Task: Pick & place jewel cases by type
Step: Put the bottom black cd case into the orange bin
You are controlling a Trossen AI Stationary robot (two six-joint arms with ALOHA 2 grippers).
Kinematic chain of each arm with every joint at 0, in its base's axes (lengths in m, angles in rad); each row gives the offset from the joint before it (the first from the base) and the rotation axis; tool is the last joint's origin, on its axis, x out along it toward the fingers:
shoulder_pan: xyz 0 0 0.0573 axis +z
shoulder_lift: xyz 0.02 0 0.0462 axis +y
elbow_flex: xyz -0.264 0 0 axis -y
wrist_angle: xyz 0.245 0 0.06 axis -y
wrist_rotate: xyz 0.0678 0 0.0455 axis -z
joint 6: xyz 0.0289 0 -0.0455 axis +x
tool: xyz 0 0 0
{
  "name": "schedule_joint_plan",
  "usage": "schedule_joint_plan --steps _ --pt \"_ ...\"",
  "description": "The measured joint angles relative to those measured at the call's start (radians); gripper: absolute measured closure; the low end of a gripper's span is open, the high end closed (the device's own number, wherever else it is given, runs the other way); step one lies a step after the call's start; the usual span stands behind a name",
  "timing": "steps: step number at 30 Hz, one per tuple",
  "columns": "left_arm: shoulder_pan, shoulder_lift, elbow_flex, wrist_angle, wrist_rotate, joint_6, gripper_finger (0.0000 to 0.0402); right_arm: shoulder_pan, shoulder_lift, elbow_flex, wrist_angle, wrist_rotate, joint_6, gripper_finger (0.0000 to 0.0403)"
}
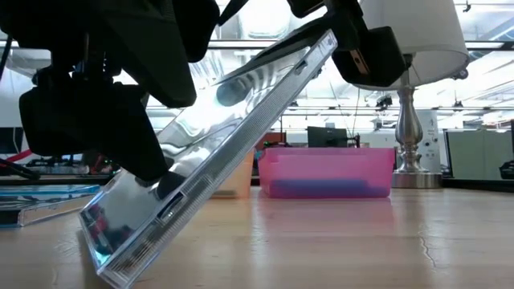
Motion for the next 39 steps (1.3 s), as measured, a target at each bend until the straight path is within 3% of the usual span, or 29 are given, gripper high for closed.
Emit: schedule_joint_plan --steps 5,22,39 --pt "0.000 0.001 0.000 0.004 -0.004 -0.001 0.0207 0.000 0.000 -0.001 -0.031 0.017 0.077 0.0243" --pt "-0.003 -0.009 0.000 -0.005 -0.028 0.039 0.0207 0.002 0.021 0.002 0.012 0.022 0.069 0.0243" --pt "-0.034 -0.011 -0.002 0.021 -0.144 0.202 0.0207 0.007 0.019 0.002 0.053 0.018 0.072 0.0243"
